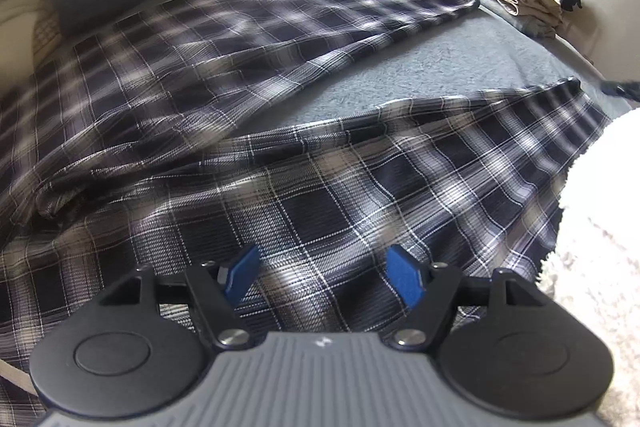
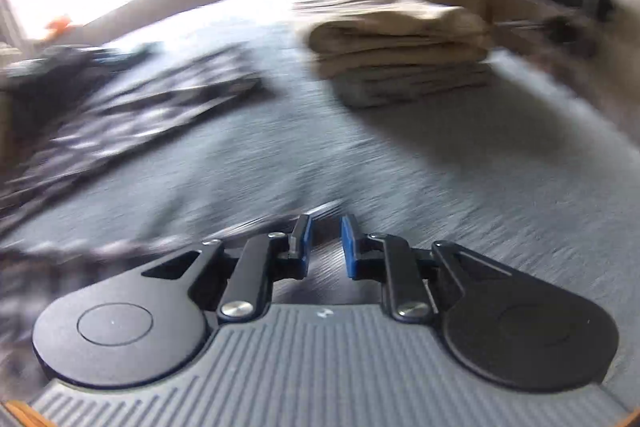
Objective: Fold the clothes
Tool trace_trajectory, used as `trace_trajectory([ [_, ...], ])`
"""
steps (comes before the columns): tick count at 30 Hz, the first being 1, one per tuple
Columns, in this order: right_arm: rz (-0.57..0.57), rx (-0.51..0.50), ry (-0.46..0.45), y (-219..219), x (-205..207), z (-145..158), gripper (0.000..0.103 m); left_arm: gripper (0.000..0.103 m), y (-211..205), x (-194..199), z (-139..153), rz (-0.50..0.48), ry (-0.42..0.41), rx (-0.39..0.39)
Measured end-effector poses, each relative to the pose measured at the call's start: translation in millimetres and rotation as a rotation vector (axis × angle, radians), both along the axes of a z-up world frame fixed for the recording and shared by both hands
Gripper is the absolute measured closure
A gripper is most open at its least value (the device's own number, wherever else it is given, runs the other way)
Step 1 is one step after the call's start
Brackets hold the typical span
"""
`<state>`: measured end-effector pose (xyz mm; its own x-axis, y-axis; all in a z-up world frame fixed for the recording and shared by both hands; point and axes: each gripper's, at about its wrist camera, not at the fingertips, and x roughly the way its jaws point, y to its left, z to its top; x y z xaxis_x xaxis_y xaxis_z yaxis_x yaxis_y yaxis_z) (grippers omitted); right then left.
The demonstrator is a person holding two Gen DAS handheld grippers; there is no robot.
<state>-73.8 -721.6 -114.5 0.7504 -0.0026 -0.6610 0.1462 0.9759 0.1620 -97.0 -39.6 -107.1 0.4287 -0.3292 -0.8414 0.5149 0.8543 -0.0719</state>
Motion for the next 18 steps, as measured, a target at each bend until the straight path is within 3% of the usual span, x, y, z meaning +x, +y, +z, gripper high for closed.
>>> trace_trajectory([
  [3, 0.072, 0.022, 0.08, -3, -28, -1, 0.083, 0.031, -2, -1, 2, -0.006, -0.009, 0.007],
  [6, -0.116, -0.104, 0.213, -25, -50, -18, 0.083, 0.031, 1, -4, 5, -0.003, -0.021, 0.005],
  [8, -0.248, -0.124, 0.187, -38, -71, -11, 0.08, 0.031, 4, -5, 7, 0.011, -0.027, 0.003],
  [9, -0.236, -0.093, 0.134, -35, -81, -3, 0.08, 0.031, 6, -5, 9, 0.021, -0.027, -0.001],
  [13, 0.044, -0.018, 0.036, 10, -101, 14, 0.076, 0.031, 13, -4, 16, 0.057, -0.044, -0.014],
  [16, 0.218, -0.072, 0.13, 49, -97, -2, 0.076, 0.031, 28, -4, 33, 0.093, -0.108, 0.001],
  [18, 0.209, -0.161, 0.207, 58, -98, -15, 0.076, 0.031, 43, -5, 46, 0.126, -0.157, 0.012],
])
